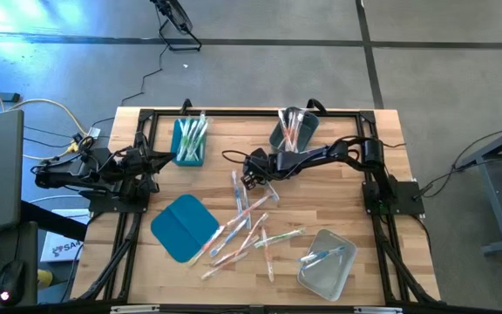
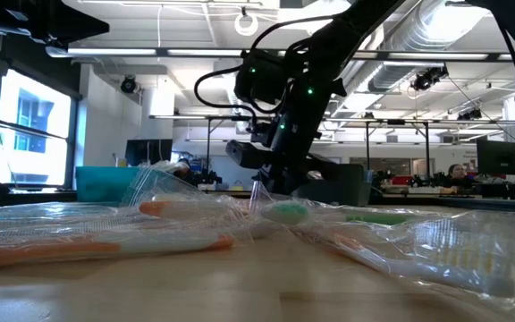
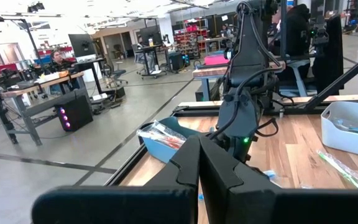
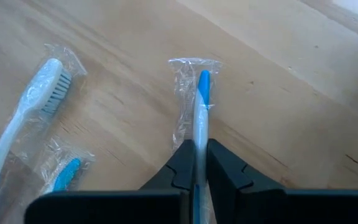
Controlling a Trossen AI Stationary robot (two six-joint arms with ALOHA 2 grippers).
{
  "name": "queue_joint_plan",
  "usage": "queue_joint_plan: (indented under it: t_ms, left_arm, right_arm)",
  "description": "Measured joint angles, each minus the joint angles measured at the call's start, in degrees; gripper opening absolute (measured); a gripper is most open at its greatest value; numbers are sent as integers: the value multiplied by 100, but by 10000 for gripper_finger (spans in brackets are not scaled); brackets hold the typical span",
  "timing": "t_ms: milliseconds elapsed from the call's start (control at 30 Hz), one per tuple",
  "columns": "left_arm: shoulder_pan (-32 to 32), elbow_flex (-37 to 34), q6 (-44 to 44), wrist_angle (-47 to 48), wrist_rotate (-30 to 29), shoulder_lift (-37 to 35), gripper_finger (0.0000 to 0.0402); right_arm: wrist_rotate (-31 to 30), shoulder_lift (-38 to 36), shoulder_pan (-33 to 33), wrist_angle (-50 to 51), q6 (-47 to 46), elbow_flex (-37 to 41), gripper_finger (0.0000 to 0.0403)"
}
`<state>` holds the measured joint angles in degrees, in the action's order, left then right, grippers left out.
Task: Pick & Place Toothbrushes
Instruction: Put the blue toothbrush into the light gray bin
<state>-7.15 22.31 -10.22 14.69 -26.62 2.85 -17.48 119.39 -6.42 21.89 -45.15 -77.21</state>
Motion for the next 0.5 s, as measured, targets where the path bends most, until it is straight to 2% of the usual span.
queue_joint_plan:
  t_ms: [500]
  left_arm:
    - [0,0,2,-1,-1,0,0]
  right_arm:
    - [307,-115,4,-410,457,0,15]
